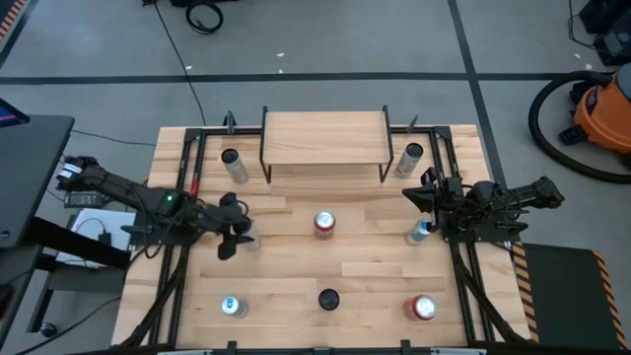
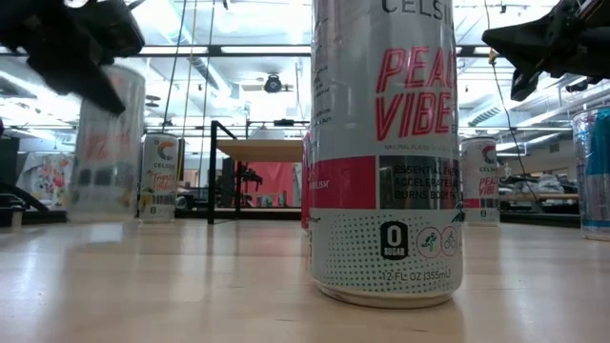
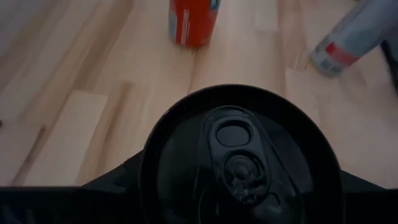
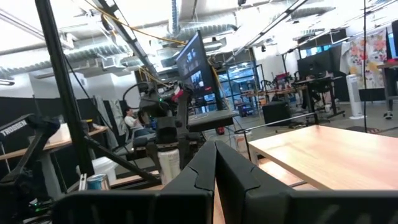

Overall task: Place canned beverage on shelf
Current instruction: Put the bottom white yellow soda can on the shelf

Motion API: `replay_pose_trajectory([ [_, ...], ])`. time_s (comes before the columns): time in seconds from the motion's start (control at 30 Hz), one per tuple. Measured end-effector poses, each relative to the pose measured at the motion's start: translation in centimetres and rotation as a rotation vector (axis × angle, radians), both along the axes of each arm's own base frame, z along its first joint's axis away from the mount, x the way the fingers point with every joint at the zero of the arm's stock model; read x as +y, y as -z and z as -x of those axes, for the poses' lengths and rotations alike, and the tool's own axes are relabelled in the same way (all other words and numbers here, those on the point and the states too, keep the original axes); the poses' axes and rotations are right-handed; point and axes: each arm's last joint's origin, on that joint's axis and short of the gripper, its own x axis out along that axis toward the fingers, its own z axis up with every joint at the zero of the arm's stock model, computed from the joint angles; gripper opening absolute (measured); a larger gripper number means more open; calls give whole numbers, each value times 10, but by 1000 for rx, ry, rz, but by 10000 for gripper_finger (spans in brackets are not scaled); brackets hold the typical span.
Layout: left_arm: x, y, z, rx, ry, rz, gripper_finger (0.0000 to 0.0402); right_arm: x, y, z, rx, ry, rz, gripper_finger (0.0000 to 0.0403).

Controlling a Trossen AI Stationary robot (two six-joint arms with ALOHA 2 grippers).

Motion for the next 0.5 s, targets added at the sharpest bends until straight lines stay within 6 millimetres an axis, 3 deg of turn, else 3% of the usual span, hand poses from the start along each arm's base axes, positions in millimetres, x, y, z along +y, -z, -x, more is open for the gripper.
replay_pose_trajectory([
  [0.5,20,-66,-20,-22,-3,-67,256,0,0,0,0,0,0,16],
])
